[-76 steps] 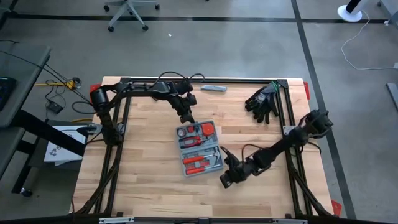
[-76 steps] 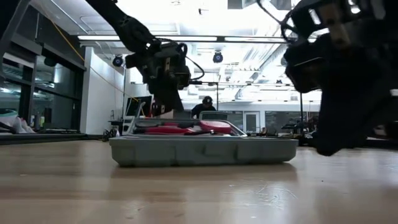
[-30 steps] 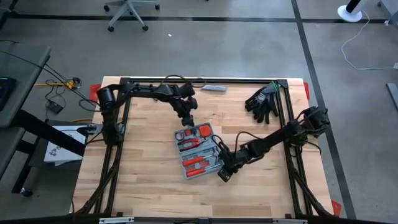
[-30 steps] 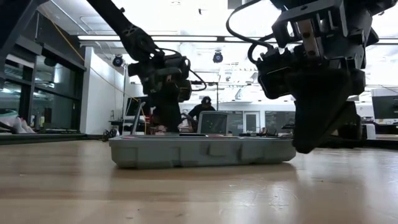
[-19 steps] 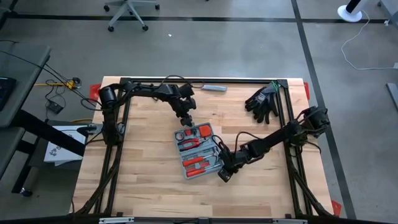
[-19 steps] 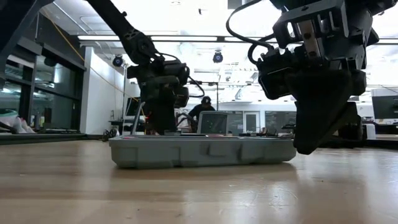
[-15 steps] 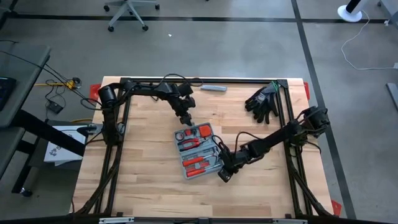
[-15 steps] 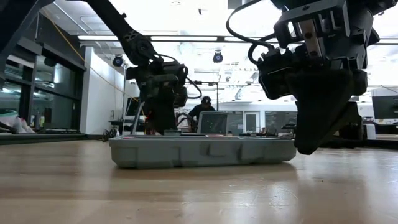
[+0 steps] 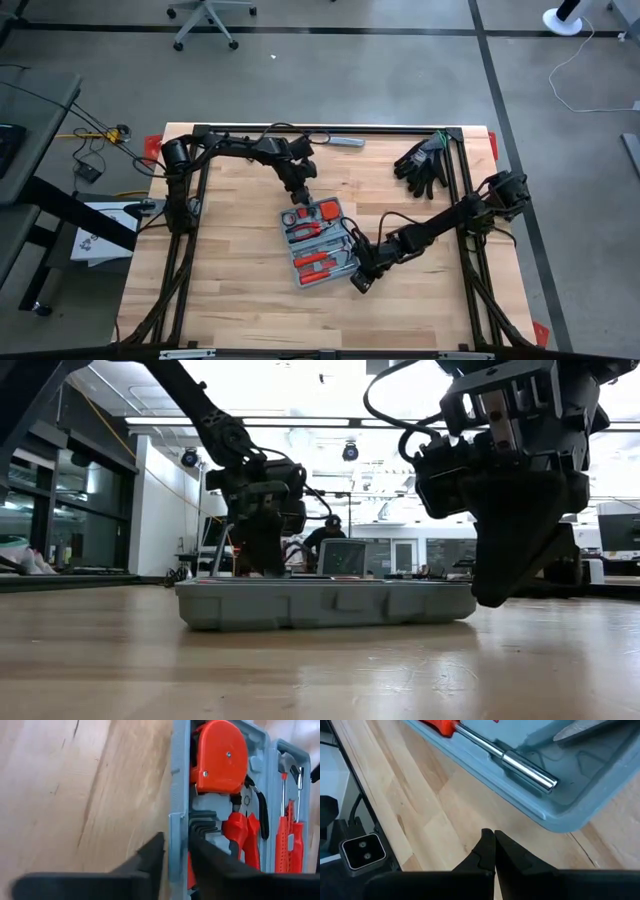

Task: Prefit tool cases
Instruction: Close the gray prefit tool case, then return to Home Position

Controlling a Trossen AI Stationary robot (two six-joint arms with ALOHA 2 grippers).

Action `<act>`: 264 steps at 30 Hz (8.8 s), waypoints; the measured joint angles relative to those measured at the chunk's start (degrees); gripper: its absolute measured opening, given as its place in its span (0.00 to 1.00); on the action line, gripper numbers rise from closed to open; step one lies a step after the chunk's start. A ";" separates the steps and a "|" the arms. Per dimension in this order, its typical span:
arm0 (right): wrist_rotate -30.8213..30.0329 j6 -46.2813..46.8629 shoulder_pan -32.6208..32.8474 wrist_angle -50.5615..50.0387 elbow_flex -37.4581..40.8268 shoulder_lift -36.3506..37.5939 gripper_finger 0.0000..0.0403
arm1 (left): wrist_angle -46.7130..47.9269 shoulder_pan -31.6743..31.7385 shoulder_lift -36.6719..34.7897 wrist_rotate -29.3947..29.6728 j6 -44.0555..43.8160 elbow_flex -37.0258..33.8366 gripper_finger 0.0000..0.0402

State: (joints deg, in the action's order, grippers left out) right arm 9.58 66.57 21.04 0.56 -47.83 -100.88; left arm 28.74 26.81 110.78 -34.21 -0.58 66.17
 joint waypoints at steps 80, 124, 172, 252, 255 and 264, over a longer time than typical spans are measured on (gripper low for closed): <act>-10.80 4.25 -7.83 11.63 0.11 -5.62 0.00 | -10.03 -23.33 -10.21 19.39 -25.98 -3.89 0.28; -3.45 -15.49 -24.59 -2.06 -0.25 4.29 0.00 | -23.32 -19.70 -21.04 32.30 -33.92 -21.96 0.13; -25.74 11.31 -9.94 36.71 43.36 62.46 0.00 | -40.44 -22.67 -80.77 22.71 -69.78 -57.44 0.12; -17.20 6.87 -9.38 1.74 47.34 92.72 0.00 | -38.87 -3.89 -101.44 26.81 -74.22 -65.48 0.12; -17.20 6.88 -9.38 1.74 47.34 92.71 0.00 | -38.87 -3.89 -101.44 26.81 -74.22 -65.48 0.12; -17.22 6.88 -9.38 1.74 47.34 92.70 0.00 | -38.87 -3.89 -101.44 26.81 -74.22 -65.48 0.12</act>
State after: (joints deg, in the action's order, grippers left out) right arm -7.64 73.45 11.66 2.31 -0.49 -8.19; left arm -10.13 22.92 9.34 -7.40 -74.81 0.69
